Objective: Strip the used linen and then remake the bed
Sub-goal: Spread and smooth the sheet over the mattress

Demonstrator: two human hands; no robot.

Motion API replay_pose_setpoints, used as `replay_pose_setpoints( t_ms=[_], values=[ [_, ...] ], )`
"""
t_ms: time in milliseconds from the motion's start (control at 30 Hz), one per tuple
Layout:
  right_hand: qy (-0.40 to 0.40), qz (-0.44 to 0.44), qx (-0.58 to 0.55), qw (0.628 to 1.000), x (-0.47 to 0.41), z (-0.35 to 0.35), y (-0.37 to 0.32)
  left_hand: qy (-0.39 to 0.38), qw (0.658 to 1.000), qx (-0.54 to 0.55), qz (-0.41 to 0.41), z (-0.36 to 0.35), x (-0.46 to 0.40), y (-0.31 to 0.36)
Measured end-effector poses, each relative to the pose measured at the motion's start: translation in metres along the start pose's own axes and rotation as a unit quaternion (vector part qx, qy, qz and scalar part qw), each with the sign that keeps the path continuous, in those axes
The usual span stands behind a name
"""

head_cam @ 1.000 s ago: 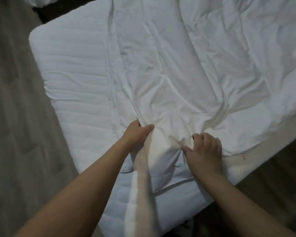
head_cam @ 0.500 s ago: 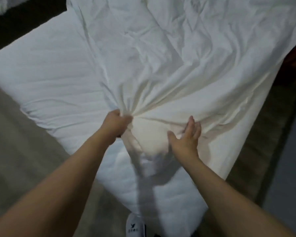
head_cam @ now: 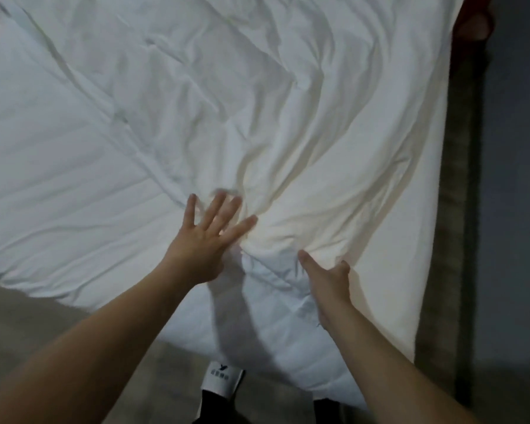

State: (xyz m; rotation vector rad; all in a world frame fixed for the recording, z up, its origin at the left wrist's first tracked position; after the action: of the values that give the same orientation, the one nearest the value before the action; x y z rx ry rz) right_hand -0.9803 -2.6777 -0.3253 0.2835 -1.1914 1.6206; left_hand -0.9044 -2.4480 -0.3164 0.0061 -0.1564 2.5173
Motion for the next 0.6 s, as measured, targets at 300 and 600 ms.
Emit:
replay_pose_setpoints(
  t_ms=[300, 600],
  values=[
    [0.030, 0.078, 0.008, 0.996, 0.014, -0.031, 0.008, -0.032, 0.990, -0.132, -0.026, -0.017, -0.072, -0.013],
    [0.005, 0.130, -0.034, 0.991, 0.033, 0.037, 0.010, -0.026, 0.996, -0.074, -0.033, 0.051, -0.070, 0.019]
  ],
)
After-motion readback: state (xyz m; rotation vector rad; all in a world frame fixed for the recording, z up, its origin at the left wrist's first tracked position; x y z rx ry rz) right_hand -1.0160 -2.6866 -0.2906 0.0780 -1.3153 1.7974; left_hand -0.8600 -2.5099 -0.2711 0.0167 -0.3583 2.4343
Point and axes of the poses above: each hand's wrist, its own x-axis away from the middle knuckle, its own z-axis out of the back of the hand, y = z × x, the point moved 5 cm from there along -x, towards the middle knuckle, and after that the axes turned 7 degrees about y, right-handed, at the moved point
